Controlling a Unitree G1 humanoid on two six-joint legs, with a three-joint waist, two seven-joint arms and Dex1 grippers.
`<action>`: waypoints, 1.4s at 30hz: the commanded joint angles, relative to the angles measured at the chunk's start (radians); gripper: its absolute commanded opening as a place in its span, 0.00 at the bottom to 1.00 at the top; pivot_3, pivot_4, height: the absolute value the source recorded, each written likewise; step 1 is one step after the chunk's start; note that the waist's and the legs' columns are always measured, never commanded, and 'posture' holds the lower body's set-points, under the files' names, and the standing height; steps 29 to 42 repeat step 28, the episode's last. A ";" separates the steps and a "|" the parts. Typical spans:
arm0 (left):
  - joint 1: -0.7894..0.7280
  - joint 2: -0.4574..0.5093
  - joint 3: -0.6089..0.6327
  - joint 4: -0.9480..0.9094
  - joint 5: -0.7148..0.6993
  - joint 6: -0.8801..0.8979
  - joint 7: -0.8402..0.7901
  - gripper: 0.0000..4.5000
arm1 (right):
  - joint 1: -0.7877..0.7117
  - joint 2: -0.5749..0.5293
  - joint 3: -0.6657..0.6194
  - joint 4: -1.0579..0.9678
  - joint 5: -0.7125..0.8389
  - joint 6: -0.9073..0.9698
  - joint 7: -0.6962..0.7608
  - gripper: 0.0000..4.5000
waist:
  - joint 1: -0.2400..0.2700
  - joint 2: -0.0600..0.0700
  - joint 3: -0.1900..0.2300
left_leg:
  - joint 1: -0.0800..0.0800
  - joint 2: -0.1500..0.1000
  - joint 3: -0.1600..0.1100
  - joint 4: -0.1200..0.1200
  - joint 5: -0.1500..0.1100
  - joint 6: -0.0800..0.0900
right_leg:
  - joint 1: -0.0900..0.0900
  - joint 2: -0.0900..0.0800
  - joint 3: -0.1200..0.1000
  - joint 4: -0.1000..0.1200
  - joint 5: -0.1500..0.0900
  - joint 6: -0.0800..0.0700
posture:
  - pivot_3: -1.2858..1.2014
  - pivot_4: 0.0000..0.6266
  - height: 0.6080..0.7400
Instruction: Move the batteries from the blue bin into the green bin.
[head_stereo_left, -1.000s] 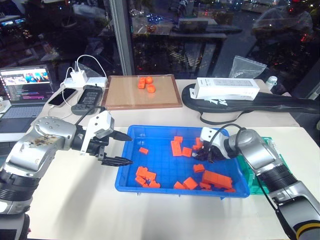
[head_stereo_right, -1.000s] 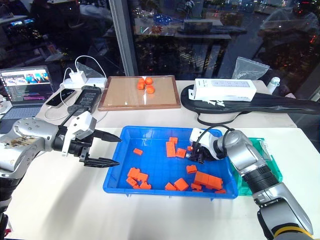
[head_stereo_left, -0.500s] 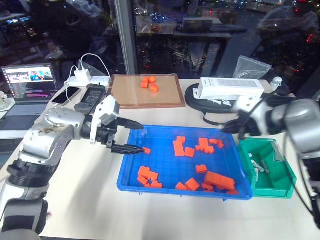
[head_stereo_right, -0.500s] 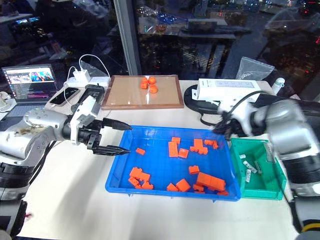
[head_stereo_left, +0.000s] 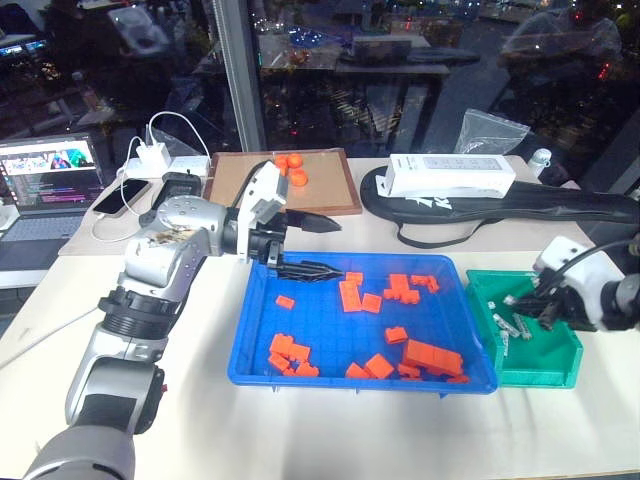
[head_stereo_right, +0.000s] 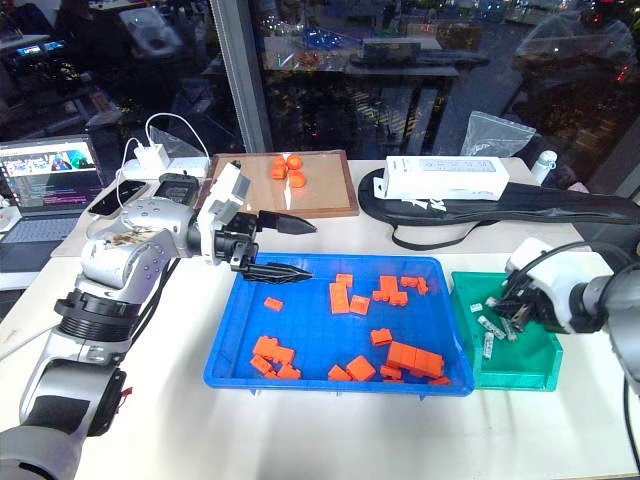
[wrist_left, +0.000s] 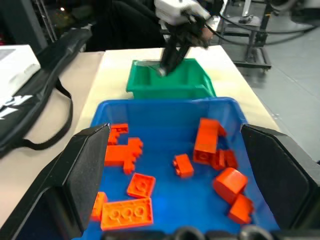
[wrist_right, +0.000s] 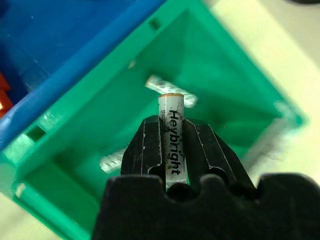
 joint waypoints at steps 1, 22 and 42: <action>0.004 -0.007 0.035 -0.047 0.003 -0.047 0.026 1.00 | -0.010 0.011 -0.028 0.004 -0.008 -0.017 -0.071 0.34 | 0.000 0.000 0.000 | 0.000 0.000 0.000 0.000 0.000 0.000 | 0.000 0.000 0.001 0.000 0.000 0.000 | 0.52 0.24 1.00; 0.221 0.078 0.204 -0.021 0.092 -0.123 0.265 1.00 | -0.005 0.247 -0.645 -0.047 0.430 -0.027 -0.100 0.99 | 0.006 -0.001 0.001 | 0.001 0.000 -0.002 0.000 0.000 0.000 | 0.004 -0.001 0.000 -0.001 0.001 0.000 | 0.52 0.24 1.00; 0.249 0.050 0.225 0.003 0.079 -0.117 0.297 1.00 | 0.081 0.305 -0.604 -0.027 0.364 -0.162 -0.189 0.99 | 0.012 0.000 0.000 | 0.002 0.000 -0.001 0.000 0.000 0.000 | 0.006 -0.003 -0.002 -0.002 0.002 0.001 | 0.52 0.24 1.00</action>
